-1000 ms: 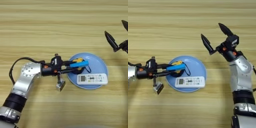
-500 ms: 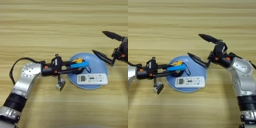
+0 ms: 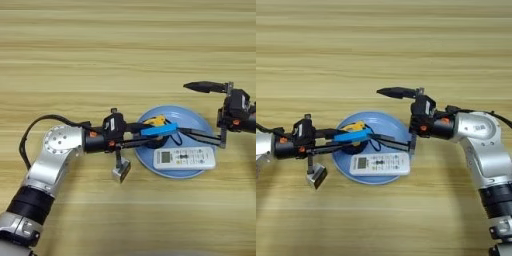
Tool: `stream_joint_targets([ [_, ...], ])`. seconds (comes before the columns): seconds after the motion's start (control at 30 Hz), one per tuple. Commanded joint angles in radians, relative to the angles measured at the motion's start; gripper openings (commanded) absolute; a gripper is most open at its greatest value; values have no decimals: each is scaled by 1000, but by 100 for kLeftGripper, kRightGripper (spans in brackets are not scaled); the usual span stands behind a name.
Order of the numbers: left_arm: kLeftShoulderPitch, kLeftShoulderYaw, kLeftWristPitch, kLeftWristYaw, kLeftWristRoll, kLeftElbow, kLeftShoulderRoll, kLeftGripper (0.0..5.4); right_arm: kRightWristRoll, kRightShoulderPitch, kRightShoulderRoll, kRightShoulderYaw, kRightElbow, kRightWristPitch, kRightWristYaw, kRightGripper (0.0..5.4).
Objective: Move the objects on the table
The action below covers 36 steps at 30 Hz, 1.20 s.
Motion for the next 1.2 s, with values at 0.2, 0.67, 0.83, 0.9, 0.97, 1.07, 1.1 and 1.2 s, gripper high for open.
stream_joint_targets([
  [0.2,-13,-9,-7,-3,12,-4,10,72,-54,-60,-8,62,12,6,37,540],
  [0.67,-18,-7,-10,-6,11,1,14,72,-108,-70,10,107,74,-31,42,445],
  [0.83,-16,-8,-11,-4,12,0,12,72,-113,-70,14,110,78,-35,46,381],
  [0.9,-16,-9,-11,-2,14,0,11,72,-113,-69,14,111,78,-36,48,357],
  [0.97,-16,-10,-11,-1,15,1,11,72,-114,-69,14,112,79,-37,49,326],
  [1.07,-16,-10,-16,1,18,7,10,72,-115,-68,15,113,80,-38,50,296],
  [1.1,-17,-11,-17,1,19,9,10,72,-115,-68,16,113,80,-39,50,285],
  [1.2,-17,-11,-19,2,20,11,10,72,-115,-65,16,114,79,-40,50,240],
])
